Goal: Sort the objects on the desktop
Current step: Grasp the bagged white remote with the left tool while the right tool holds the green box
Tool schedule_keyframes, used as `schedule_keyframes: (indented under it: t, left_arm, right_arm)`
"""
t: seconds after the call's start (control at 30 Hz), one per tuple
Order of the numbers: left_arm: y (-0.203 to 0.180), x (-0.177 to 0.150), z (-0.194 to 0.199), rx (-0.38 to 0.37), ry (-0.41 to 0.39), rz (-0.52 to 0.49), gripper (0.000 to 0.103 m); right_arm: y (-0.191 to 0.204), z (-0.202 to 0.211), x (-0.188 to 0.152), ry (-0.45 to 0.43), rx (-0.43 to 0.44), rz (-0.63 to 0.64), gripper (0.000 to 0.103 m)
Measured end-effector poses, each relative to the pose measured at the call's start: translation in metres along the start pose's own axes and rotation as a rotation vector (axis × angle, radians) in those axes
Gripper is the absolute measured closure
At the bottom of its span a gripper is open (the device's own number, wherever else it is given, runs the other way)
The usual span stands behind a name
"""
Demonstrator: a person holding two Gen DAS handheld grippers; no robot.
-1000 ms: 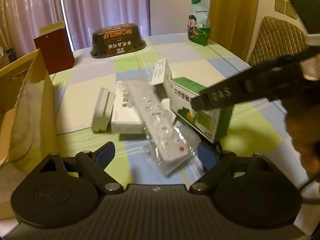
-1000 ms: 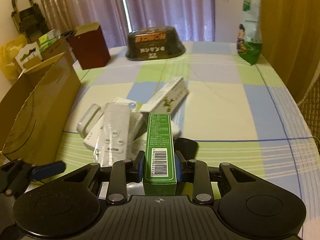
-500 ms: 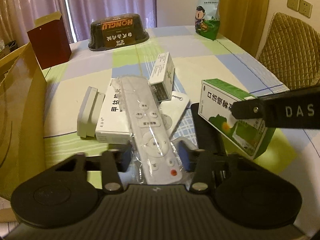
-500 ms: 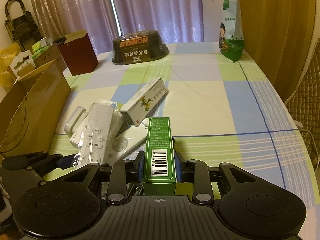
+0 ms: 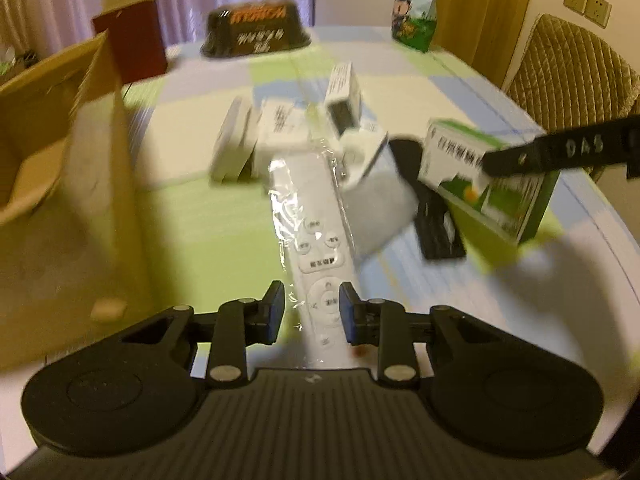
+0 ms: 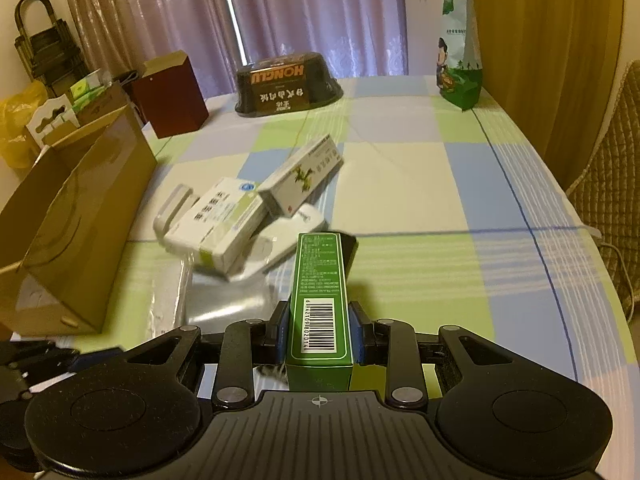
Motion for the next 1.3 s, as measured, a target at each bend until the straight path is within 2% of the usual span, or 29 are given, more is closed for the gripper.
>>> schedule_keyframes:
  t: [0.07, 0.13, 0.2, 0.3, 0.37, 0.47, 0.63, 0.8, 0.93, 1.03, 1.07, 1.1, 1.3]
  left_arm:
    - [0.001, -0.012, 0.005, -0.002, 0.019, 0.008, 0.078]
    - [0.001, -0.009, 0.003, -0.001, 0.014, 0.016, 0.078]
    - [0.0, -0.006, 0.001, 0.001, 0.01, 0.024, 0.072]
    - [-0.001, -0.001, -0.002, 0.002, 0.003, 0.036, 0.056]
    - [-0.001, 0.002, -0.004, 0.004, -0.001, 0.043, 0.037]
    - [-0.002, 0.006, -0.008, 0.005, -0.008, 0.055, 0.029]
    - [-0.006, 0.017, -0.026, 0.04, -0.002, 0.021, 0.029]
    - [-0.001, 0.018, -0.034, 0.064, -0.006, 0.032, 0.03]
    - [0.003, 0.015, -0.039, 0.07, 0.004, 0.041, 0.038]
    - [0.003, 0.013, -0.04, 0.063, 0.003, 0.043, 0.05]
    - [0.003, 0.013, -0.04, 0.06, 0.003, 0.039, 0.058]
    - [0.002, 0.013, -0.04, 0.057, 0.006, 0.034, 0.063]
    - [0.0, 0.008, -0.038, 0.057, 0.023, 0.012, 0.066]
  right_arm:
    - [0.0, 0.005, -0.009, 0.001, -0.007, 0.004, 0.074]
    - [-0.002, 0.009, -0.017, 0.002, -0.021, 0.008, 0.074]
    - [-0.004, 0.011, -0.025, 0.003, -0.034, 0.007, 0.074]
    - [-0.009, 0.011, -0.033, -0.003, -0.064, 0.015, 0.074]
    - [-0.013, 0.008, -0.038, 0.003, -0.079, 0.02, 0.074]
    - [-0.019, 0.001, -0.047, 0.023, -0.092, 0.039, 0.074]
    - [-0.023, -0.01, -0.055, 0.048, -0.096, 0.093, 0.074]
    - [-0.027, -0.02, -0.056, 0.059, -0.099, 0.094, 0.073]
    - [-0.027, -0.021, -0.054, 0.055, -0.102, 0.099, 0.073]
    - [-0.026, -0.021, -0.051, 0.051, -0.106, 0.1, 0.071]
    - [-0.025, -0.021, -0.05, 0.05, -0.107, 0.101, 0.05]
    - [-0.024, -0.018, -0.049, 0.032, -0.112, 0.104, 0.024]
    - [-0.02, -0.013, -0.045, 0.006, -0.121, 0.123, 0.022]
Point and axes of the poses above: each gripper's, at about its wrist camera, not at the fingertips, and z roughly against the way its jaws point, y to its left, x to its top, the point moved 3 cm from there along -z, roughly the way its jaws point, and after that the axes turned 14 degrees about -z, right-handed, at the moved point
